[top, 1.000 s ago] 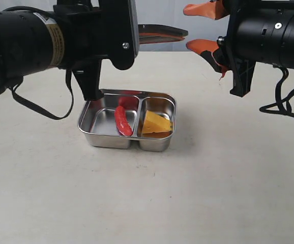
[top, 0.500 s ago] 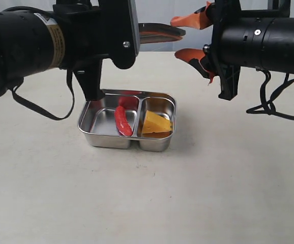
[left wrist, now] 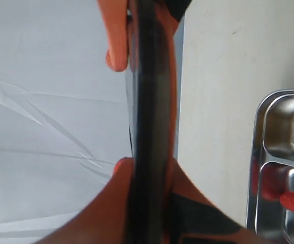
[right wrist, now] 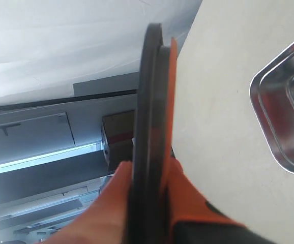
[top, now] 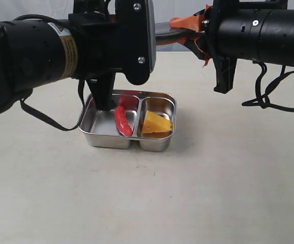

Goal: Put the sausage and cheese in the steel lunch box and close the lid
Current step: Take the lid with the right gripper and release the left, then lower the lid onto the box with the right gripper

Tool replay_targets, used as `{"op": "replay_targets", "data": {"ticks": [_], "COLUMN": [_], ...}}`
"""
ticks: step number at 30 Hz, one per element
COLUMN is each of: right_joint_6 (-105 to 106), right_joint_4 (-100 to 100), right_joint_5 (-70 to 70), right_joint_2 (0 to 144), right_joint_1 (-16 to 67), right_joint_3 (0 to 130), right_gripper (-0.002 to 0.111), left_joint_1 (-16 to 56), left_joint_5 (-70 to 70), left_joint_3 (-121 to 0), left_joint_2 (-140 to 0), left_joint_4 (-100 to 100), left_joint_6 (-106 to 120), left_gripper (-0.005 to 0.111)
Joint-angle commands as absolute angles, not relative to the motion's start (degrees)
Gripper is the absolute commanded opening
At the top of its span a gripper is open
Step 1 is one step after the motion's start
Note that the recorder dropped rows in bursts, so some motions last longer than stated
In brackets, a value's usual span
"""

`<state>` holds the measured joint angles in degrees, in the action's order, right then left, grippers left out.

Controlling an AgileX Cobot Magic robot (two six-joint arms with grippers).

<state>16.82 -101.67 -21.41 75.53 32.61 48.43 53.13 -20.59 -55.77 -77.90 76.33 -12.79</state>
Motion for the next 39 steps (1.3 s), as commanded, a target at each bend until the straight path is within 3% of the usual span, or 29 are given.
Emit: {"op": "replay_targets", "data": {"ticks": [1,10,13,18,20,28,35,39], "right_joint_6": [19.35,24.05,24.69,25.56,27.0,37.56,45.37,49.55], "right_joint_4": [-99.95,-99.95,-99.95,-99.95,-99.95,-99.95,-99.95,-99.95], "right_joint_5": [-19.94,-16.11,-16.11,-16.11,-16.0,-16.64,-40.76,-51.33], "right_joint_2": [75.6,75.83,76.92,79.86,80.8,81.88,84.9,90.27], "right_joint_1": [32.75,32.75,32.75,32.75,32.64,30.37,16.29,12.44], "right_joint_3": [48.45,48.45,48.45,48.45,48.45,48.45,48.45,48.45], "right_gripper": [0.0,-0.001,-0.001,-0.001,-0.001,-0.001,-0.001,-0.001], "left_joint_1": [53.27,53.27,53.27,53.27,53.27,53.27,52.5,49.0], "left_joint_5": [-21.93,-22.48,-22.59,-25.38,-27.67,-41.87,-51.07,-53.36], "left_joint_3": [-55.96,-55.96,-55.96,-55.96,-55.96,-55.96,-55.96,-55.96], "left_joint_2": [-77.34,-77.34,-77.34,-77.34,-77.34,-74.0,-65.27,-59.03], "left_joint_4": [76.61,72.48,69.48,64.89,63.42,55.51,55.14,55.14], "left_joint_6": [-13.51,-13.28,-12.95,-12.95,-12.95,-12.95,-16.8,-18.19], "left_gripper": [0.0,0.005,0.02,0.054,0.062,0.063,0.063,0.063]}}
